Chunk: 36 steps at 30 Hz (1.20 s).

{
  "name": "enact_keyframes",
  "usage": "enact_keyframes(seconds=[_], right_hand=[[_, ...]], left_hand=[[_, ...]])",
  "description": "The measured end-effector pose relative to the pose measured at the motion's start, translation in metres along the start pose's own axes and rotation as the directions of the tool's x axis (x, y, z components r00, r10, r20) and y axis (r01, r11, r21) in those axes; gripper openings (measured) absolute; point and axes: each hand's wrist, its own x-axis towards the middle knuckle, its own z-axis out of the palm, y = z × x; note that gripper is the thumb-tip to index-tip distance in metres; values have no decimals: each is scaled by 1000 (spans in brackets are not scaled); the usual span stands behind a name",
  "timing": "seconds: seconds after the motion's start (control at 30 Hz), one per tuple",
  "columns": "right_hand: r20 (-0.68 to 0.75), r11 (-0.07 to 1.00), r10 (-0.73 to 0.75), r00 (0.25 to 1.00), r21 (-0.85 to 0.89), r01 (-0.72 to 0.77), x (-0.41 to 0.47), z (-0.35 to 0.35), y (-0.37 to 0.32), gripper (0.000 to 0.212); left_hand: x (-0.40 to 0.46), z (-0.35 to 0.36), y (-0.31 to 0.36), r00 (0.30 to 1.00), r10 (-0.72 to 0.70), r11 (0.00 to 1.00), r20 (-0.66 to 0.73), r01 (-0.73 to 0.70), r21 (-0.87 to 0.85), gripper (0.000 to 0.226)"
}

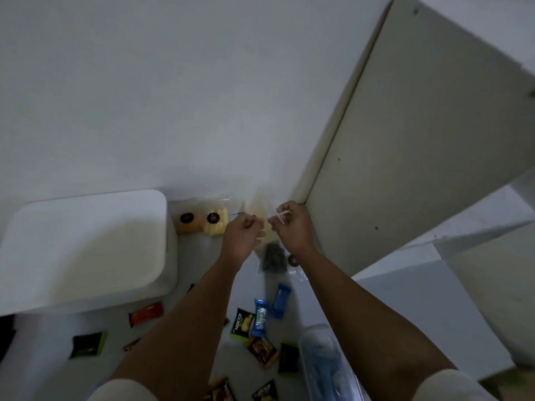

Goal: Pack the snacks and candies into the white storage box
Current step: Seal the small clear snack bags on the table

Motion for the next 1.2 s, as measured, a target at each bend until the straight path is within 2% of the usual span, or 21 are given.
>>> enact_keyframes(seconds=[0.07,0.23,0.37,0.47,0.53,0.6,0.7,0.83,0.9,0.97,1.07,1.2], right_hand=[[38,998,-59,998,-5,59,-28,-1,-15,24],[92,986,-163,982,37,161,-92,-9,-37,15],[92,979,-203,975,56,199,-132,-17,-43,7],[123,985,-168,978,66,161,-158,-23,-45,20],[157,990,-120,980,92,106,-172,-29,-45,25],[169,993,-94,981,92,79,-183,-38,-43,20],[154,996,-65,986,72,55,-196,-51,-40,20],[11,1000,-22,1000,-10,22,-210,-79,-40,15],[-19,997,-45,999,-63,43,-216,-93,-34,10],[15,982,-119,993,-144,120,-221,-108,-27,17],[156,918,-205,966,-312,245,-234,-127,-16,31],[117,888,-191,975,-403,222,-246,-150,-1,35]], left_hand=[[-23,-4,13,999,-10,997,42,14,-81,12],[-78,-17,19,999,-4,995,49,9,-101,23],[-116,-24,12,997,22,993,74,-14,-114,21],[-138,-30,7,993,35,996,110,-25,-90,18],[-150,-34,4,989,27,999,147,-21,-46,17],[-162,-36,2,977,7,1000,212,-10,11,17],[-177,-37,1,968,-19,985,249,-24,168,17],[-194,-28,3,980,10,936,197,-78,343,18],[-204,-19,-1,983,50,901,178,-121,416,23],[-216,-6,-7,986,75,867,149,-138,478,26],[-236,15,-17,986,141,796,95,-169,582,34],[-256,33,-34,975,221,743,34,-190,642,37]])
